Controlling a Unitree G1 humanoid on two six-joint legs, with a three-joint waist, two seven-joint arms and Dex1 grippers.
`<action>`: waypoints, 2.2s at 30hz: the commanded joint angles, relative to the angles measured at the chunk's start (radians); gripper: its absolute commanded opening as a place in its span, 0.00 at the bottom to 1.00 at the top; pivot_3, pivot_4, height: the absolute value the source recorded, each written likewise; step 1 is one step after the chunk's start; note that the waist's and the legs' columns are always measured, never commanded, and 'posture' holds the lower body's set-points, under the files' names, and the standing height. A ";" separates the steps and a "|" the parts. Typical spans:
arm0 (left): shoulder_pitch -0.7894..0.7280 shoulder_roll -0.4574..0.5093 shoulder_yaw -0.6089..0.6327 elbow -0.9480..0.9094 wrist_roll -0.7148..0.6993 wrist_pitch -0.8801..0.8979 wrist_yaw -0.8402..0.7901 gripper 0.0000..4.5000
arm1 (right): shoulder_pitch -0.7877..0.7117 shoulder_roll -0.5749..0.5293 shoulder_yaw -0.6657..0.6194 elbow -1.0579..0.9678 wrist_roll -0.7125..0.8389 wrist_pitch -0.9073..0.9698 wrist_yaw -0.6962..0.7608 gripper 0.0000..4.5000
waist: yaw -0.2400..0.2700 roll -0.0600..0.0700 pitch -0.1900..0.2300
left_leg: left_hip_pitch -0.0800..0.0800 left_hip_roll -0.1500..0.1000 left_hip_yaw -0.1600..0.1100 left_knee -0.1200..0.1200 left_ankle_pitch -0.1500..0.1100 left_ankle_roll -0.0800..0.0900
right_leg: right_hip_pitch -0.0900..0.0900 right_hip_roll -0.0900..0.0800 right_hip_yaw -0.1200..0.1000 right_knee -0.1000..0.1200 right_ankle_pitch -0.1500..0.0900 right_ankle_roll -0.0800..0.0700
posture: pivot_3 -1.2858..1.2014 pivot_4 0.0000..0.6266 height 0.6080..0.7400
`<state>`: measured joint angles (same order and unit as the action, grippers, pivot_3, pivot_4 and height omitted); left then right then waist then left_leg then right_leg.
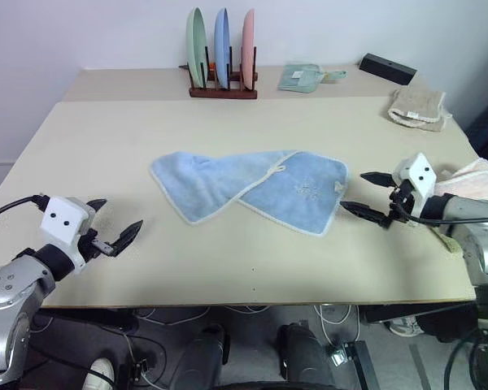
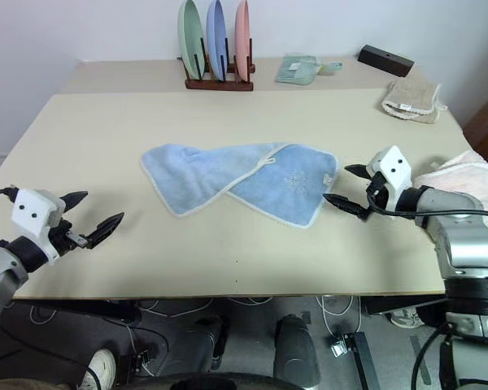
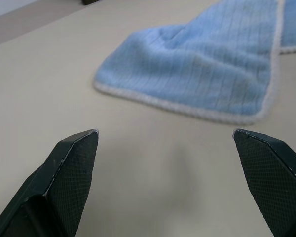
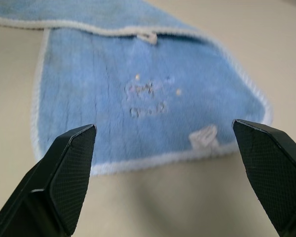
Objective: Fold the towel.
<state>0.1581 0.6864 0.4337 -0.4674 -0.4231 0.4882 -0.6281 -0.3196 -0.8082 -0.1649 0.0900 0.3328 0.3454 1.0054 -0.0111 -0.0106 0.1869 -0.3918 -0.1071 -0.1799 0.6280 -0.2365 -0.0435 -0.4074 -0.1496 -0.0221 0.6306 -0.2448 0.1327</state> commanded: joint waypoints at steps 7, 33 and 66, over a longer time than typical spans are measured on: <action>-0.044 0.013 -0.051 -0.036 0.014 0.012 0.023 0.99 | -0.029 0.023 0.019 -0.059 -0.006 -0.017 -0.046 1.00 | 0.002 0.000 0.000 | 0.000 0.000 0.005 0.000 -0.001 0.002 | -0.002 0.000 0.006 0.000 0.001 0.001 | 0.52 0.24 0.99; -0.375 0.010 -0.588 0.292 0.421 -0.095 0.011 0.99 | 0.076 0.186 0.048 -0.334 0.065 0.096 -0.220 1.00 | 0.007 0.000 0.001 | 0.001 -0.001 0.010 0.001 -0.002 0.003 | -0.003 0.001 0.012 0.000 0.002 0.004 | 0.52 0.24 0.99; -0.085 0.065 -0.226 0.209 0.324 -0.283 -0.026 0.01 | -0.442 0.160 0.276 0.502 -0.359 -0.246 -0.301 1.00 | -0.003 0.001 0.002 | 0.001 0.000 0.012 -0.001 -0.002 0.004 | -0.005 0.001 0.014 0.000 0.004 0.006 | 0.52 0.24 0.99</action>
<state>0.0724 0.7368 0.1653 -0.2258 -0.0798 0.2101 -0.6505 -0.7256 -0.6516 0.1134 0.5566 -0.0092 0.1562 0.7095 -0.0146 -0.0096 0.1889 -0.3910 -0.1075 -0.1676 0.6273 -0.2384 -0.0398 -0.4128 -0.1486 -0.0080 0.6302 -0.2408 0.1387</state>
